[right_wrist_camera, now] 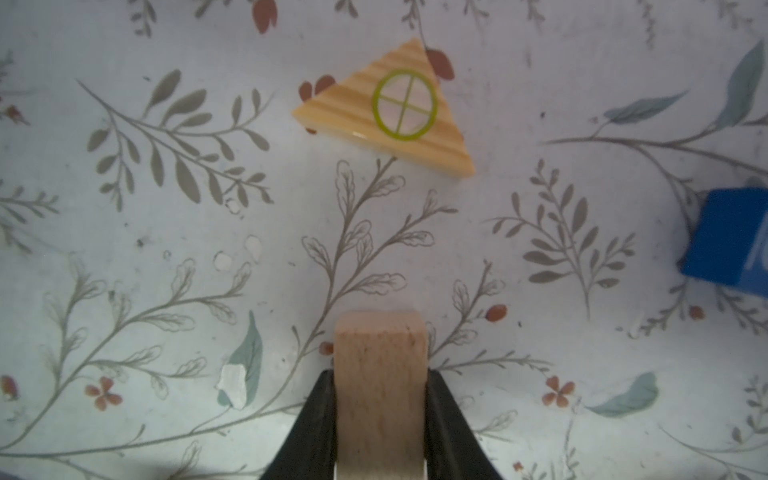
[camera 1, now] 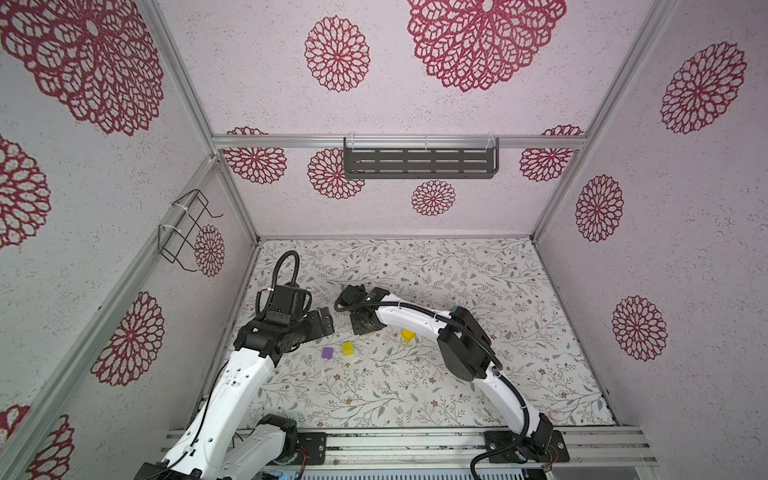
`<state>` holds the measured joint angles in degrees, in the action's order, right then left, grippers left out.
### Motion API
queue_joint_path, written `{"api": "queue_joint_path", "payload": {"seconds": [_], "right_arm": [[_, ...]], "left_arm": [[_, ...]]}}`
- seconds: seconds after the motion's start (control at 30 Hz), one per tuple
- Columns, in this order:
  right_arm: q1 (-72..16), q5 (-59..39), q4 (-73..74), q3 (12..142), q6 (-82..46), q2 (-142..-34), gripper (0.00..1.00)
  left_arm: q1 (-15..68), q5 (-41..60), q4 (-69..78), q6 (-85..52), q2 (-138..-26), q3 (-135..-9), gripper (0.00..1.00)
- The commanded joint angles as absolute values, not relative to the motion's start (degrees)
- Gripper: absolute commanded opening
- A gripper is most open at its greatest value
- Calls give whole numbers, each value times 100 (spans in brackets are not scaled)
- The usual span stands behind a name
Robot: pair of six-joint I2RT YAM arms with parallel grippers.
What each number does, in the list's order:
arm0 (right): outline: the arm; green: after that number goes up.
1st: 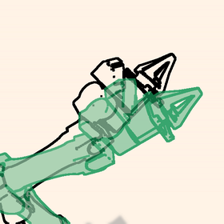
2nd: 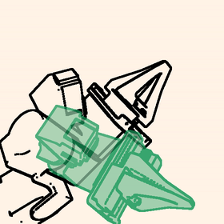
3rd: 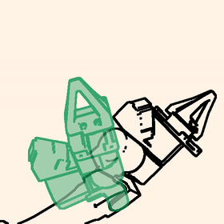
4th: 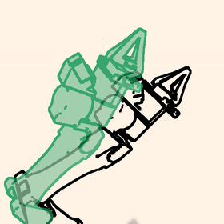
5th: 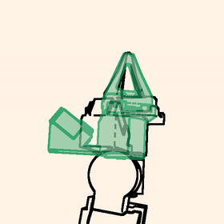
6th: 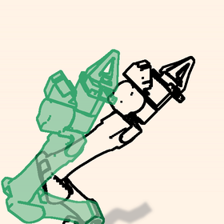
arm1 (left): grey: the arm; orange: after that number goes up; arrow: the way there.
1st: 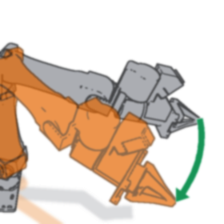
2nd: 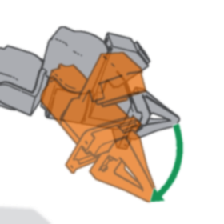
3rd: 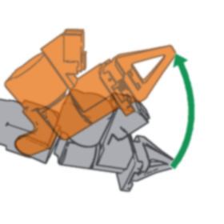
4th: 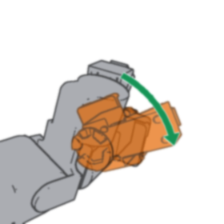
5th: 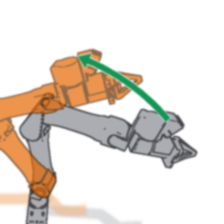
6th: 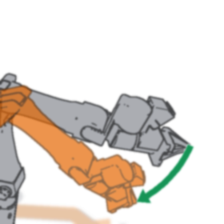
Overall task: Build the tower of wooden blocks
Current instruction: 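Grasp the pale wood block with the right gripper and lift it toward the stack, then move the pale wood block over the stack with the right gripper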
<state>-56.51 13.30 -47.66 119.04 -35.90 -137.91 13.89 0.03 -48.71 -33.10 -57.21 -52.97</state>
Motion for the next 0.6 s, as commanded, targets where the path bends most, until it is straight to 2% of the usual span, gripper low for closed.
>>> {"api": "queue_joint_path", "payload": {"seconds": [0.0,0.2,0.57], "right_arm": [[-5549,1501,-5229,12092,-3287,-13005,19],[-5325,1449,-5620,11964,-2870,-12273,19],[-4276,1082,-5695,10511,-2204,-10319,19]], "left_arm": [[1439,192,-4619,-3207,-5659,-5430,97],[2069,-236,-4750,-3333,-6302,-6072,97],[2981,-703,-4473,-3657,-7725,-7191,97]]}}
